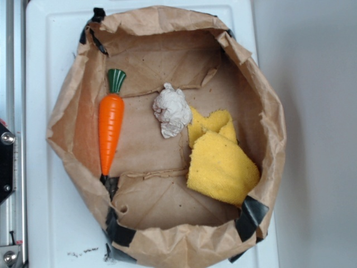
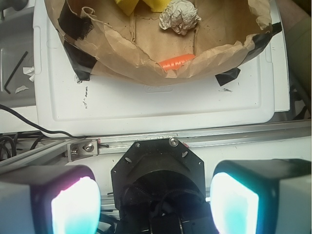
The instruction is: Grab the carrot.
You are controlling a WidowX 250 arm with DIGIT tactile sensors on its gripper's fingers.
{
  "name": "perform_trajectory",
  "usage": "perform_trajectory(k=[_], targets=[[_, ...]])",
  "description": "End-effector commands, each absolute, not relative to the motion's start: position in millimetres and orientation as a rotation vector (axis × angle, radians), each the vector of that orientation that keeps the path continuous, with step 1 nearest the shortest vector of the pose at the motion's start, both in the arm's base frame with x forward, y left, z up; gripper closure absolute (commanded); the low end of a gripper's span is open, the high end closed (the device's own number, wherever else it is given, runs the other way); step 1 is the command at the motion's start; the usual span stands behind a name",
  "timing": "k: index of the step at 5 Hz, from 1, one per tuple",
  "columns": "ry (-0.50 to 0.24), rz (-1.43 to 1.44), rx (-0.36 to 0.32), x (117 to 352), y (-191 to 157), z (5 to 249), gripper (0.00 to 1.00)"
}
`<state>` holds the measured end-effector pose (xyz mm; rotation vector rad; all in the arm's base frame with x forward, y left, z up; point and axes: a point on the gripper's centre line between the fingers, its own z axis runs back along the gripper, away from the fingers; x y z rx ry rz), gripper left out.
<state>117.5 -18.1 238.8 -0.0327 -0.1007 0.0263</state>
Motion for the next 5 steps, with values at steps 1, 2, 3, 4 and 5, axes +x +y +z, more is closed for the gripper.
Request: perform_trajectory(k=[1, 2, 3, 4, 5], targets=[[-0.101, 0.026, -0.033, 117.5, -18.1, 238.8, 0.00], [-0.135, 0.107, 0.008, 164.7, -19.0, 232.6, 0.00], [-0.153, 0.158, 0.030, 184.2, -11.2, 224.9, 0.00], [-0.210, 0.322, 0.061, 185.8, 3.1, 217.2, 0.00], [-0.170, 0.568, 0.112, 199.6, 12.8, 203.4, 0.00]])
